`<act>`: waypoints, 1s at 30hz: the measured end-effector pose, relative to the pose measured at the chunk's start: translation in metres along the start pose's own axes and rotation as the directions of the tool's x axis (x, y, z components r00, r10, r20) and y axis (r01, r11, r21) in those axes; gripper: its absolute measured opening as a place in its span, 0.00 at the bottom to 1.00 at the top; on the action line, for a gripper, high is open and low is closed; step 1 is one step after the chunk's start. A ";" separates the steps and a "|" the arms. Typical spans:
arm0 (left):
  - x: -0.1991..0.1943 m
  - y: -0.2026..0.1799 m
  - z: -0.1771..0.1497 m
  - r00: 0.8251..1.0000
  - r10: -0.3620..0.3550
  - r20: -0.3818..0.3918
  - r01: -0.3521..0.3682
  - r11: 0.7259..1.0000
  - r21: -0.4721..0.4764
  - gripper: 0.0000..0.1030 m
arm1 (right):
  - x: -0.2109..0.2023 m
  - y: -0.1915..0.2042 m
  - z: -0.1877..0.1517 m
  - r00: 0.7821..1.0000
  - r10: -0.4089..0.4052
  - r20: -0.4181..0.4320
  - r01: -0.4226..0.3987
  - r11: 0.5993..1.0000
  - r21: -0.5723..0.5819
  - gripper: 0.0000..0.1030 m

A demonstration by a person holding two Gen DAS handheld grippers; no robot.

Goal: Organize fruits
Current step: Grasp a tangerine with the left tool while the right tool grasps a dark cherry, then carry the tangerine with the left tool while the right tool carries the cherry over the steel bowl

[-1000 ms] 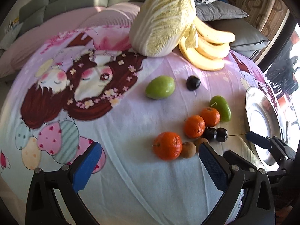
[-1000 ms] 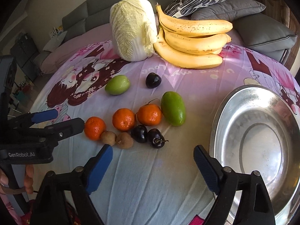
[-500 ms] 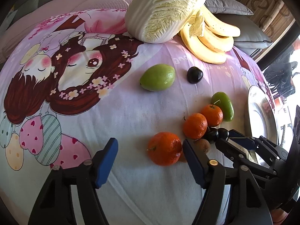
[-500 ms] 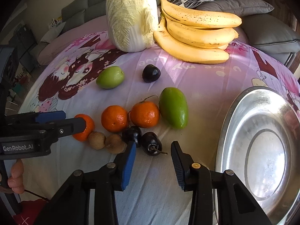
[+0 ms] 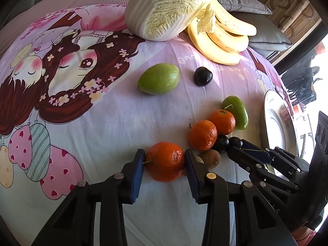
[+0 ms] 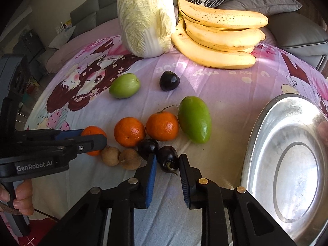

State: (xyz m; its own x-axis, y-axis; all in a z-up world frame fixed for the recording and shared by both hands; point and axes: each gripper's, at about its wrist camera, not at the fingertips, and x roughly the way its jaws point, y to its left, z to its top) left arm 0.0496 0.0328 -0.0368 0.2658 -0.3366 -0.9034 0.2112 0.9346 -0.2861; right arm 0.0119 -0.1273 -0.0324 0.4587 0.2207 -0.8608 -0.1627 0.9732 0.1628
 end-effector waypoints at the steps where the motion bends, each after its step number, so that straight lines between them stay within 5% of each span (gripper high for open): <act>1: -0.001 0.000 0.000 1.000 0.004 0.003 -0.004 1.000 0.003 0.39 | 0.000 0.000 0.000 1.000 0.001 0.001 -0.001 1.000 -0.001 0.23; 15: -0.019 -0.003 0.013 0.999 0.034 0.035 -0.032 0.998 -0.055 0.39 | -0.025 -0.009 0.014 0.997 0.005 0.077 -0.010 0.998 0.066 0.23; 30: -0.029 -0.053 0.041 0.996 0.054 0.072 -0.050 0.997 -0.058 0.39 | -0.044 -0.034 0.029 0.992 -0.057 0.116 0.039 0.989 0.145 0.23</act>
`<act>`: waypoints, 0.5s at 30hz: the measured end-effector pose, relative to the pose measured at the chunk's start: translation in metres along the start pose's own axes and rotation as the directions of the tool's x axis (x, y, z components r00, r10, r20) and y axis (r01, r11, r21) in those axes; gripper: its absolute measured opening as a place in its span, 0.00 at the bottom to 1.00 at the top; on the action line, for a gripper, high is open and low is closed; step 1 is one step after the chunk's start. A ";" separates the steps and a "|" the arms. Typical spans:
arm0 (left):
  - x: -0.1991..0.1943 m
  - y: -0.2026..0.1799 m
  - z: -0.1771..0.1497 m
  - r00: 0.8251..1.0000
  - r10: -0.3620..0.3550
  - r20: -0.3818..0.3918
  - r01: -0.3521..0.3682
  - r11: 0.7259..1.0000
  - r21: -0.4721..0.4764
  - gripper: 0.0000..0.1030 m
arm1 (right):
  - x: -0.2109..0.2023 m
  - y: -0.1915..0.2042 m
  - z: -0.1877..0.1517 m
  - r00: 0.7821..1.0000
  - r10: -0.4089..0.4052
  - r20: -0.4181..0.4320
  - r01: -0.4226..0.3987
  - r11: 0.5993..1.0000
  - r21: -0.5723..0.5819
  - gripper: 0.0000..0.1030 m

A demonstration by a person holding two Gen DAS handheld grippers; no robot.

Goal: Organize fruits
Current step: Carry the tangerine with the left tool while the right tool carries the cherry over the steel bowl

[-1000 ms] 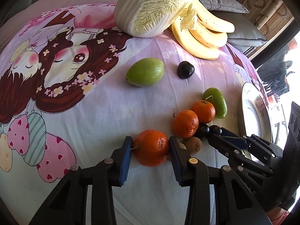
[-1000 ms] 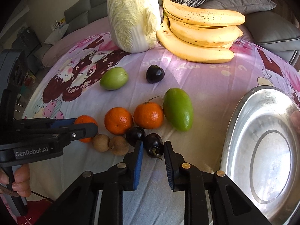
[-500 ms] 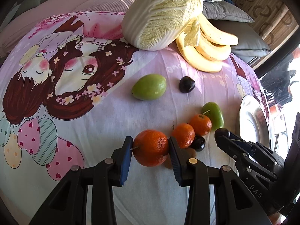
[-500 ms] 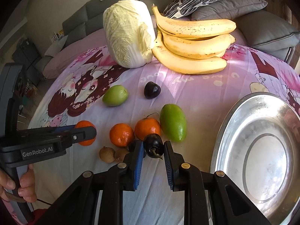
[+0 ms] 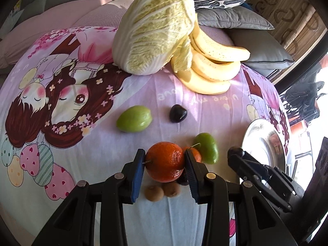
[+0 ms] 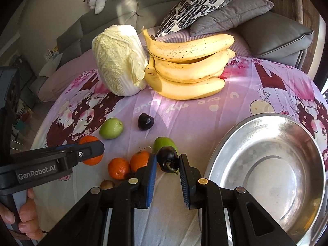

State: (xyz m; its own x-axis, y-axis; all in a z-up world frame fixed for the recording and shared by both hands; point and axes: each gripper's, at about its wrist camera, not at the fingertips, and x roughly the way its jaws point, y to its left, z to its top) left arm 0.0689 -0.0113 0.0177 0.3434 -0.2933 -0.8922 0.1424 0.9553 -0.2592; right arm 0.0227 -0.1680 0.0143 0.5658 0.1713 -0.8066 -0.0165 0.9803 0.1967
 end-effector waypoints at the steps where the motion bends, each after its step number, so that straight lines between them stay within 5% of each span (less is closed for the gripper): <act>1: 0.000 -0.004 0.001 1.000 0.001 0.001 -0.001 1.000 0.001 0.39 | -0.001 -0.003 0.000 1.000 -0.006 0.001 0.006 1.000 0.005 0.23; 15: 0.010 -0.067 0.012 0.999 -0.027 -0.018 0.028 0.999 0.038 0.39 | -0.018 -0.051 -0.001 0.996 -0.090 0.023 0.088 0.991 0.099 0.23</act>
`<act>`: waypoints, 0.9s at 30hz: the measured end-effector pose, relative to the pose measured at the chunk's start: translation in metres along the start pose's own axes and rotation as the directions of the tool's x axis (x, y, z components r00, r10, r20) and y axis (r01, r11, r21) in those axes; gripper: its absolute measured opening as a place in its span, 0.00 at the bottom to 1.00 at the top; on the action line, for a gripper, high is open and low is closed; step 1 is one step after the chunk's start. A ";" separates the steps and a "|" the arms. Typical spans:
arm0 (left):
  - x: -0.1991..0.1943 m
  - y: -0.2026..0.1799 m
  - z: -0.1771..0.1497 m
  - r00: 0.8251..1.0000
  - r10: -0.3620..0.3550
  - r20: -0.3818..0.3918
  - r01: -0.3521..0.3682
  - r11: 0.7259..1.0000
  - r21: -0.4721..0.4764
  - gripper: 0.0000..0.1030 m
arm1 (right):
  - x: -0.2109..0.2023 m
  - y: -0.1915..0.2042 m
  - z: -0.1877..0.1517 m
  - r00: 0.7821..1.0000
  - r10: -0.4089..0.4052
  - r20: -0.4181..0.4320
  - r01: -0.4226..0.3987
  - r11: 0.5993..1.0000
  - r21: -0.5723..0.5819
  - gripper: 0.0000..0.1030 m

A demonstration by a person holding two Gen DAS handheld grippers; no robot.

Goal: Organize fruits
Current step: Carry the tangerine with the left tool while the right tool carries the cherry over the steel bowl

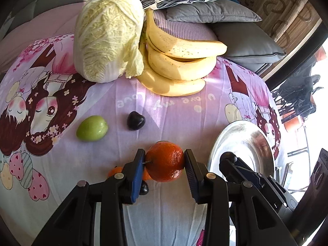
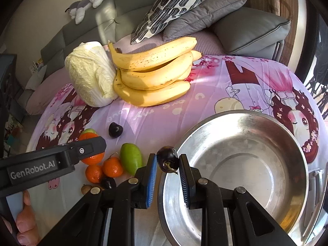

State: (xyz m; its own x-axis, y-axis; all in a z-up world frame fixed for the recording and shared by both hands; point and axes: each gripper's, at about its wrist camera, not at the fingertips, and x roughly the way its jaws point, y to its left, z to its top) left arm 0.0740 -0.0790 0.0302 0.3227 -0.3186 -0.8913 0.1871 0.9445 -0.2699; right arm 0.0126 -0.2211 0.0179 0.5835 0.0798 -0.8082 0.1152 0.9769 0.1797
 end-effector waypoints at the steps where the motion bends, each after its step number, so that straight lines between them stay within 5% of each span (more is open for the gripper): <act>1: 0.001 -0.004 0.001 1.000 -0.003 -0.002 0.003 1.000 0.002 0.39 | -0.001 -0.003 0.001 1.000 -0.007 0.004 0.007 1.000 0.005 0.23; 18: 0.039 -0.098 -0.003 0.992 -0.082 -0.091 0.095 0.984 0.150 0.39 | -0.015 -0.097 0.000 0.994 -0.113 -0.008 0.112 0.967 0.230 0.23; 27: 0.073 -0.110 -0.002 0.985 -0.046 -0.163 0.075 0.982 0.171 0.39 | -0.009 -0.110 -0.004 0.988 -0.146 -0.046 0.153 0.954 0.260 0.23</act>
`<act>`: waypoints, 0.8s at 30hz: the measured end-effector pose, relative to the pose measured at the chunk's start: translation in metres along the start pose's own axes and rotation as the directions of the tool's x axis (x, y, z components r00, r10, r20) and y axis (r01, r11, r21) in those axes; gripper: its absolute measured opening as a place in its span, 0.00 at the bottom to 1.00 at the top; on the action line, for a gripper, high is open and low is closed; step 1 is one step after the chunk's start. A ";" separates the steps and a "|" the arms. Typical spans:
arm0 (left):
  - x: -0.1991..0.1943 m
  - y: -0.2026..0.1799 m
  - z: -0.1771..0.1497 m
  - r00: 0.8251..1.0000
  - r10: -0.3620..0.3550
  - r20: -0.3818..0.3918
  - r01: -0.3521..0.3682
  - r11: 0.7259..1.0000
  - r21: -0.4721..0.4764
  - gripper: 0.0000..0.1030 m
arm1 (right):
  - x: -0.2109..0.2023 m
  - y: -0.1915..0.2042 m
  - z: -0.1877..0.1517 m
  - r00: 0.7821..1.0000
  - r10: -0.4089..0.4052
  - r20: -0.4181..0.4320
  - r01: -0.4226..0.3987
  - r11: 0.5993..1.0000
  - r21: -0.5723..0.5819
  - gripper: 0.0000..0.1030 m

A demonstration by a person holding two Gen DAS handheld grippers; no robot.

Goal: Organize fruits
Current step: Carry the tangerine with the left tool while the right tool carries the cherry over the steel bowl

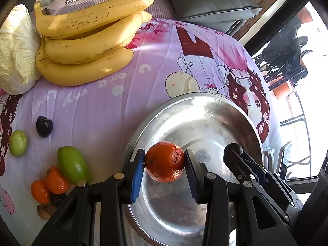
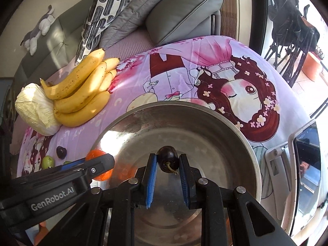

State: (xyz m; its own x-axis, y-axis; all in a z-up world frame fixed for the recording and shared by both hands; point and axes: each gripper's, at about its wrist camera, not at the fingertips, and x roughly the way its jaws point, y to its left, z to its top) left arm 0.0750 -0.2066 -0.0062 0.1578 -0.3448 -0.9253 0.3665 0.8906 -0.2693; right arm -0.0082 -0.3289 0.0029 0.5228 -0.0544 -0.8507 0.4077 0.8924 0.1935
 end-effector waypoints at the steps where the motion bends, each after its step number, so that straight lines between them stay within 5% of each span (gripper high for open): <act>1: 0.002 0.001 0.001 1.000 0.004 -0.002 -0.004 1.000 -0.006 0.39 | 0.001 0.000 0.000 1.000 -0.002 -0.004 0.002 1.000 0.000 0.23; 24: 0.008 0.029 0.022 0.999 0.026 0.045 -0.022 0.996 -0.087 0.39 | 0.019 -0.006 0.000 0.996 -0.056 -0.067 0.057 0.998 0.013 0.23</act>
State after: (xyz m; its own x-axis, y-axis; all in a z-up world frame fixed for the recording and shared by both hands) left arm 0.1071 -0.1900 -0.0155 0.2081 -0.3340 -0.9193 0.2822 0.9204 -0.2706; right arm -0.0006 -0.3352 -0.0140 0.4477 -0.0744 -0.8911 0.4464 0.8821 0.1507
